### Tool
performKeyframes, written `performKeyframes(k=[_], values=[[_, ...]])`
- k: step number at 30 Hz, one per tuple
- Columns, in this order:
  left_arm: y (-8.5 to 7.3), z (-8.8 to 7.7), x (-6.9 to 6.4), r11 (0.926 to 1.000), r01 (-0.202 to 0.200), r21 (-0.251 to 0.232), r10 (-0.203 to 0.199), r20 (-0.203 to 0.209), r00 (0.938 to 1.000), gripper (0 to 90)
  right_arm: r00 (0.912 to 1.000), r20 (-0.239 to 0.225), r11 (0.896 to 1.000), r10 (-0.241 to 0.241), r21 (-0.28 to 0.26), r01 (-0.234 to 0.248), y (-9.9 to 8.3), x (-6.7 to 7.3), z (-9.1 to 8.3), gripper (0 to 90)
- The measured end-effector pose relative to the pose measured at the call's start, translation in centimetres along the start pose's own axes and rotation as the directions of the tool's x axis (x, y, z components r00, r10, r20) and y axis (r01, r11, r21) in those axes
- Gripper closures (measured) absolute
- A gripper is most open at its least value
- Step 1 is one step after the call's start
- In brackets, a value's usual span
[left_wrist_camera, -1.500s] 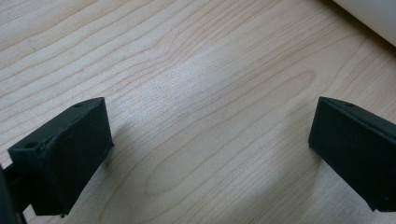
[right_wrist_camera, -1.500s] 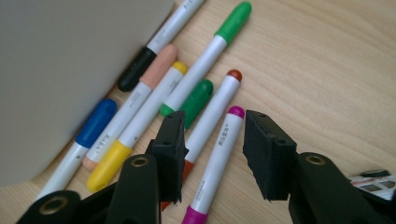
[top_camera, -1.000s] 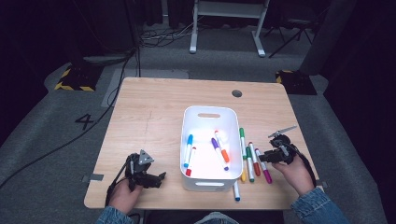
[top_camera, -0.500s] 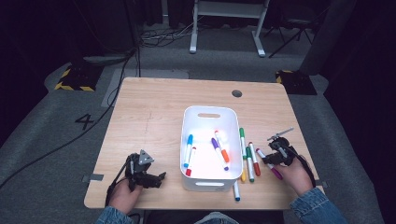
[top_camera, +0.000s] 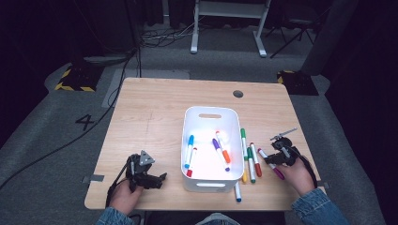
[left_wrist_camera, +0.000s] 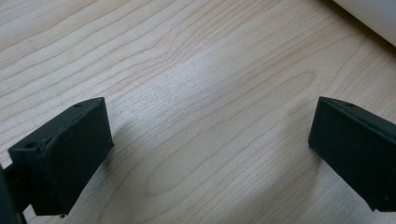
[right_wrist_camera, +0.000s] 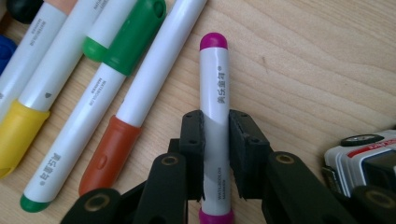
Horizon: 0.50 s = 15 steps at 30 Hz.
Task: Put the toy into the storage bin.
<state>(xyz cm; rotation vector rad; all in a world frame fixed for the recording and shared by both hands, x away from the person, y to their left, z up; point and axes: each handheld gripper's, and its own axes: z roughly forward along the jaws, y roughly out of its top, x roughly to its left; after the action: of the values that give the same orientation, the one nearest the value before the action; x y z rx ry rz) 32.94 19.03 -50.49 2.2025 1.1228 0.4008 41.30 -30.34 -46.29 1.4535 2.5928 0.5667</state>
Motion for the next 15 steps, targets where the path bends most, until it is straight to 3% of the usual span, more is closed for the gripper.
performKeyframes(k=[15], values=[[0.0, 0.0, 0.0, 1.0000, 0.000, 0.000, 0.000, 0.000, 1.0000, 0.0, 0.9975, -0.056, 0.994, -0.043, -0.108, 0.037, 1.2, 1.4, -4.0, 76.8]])
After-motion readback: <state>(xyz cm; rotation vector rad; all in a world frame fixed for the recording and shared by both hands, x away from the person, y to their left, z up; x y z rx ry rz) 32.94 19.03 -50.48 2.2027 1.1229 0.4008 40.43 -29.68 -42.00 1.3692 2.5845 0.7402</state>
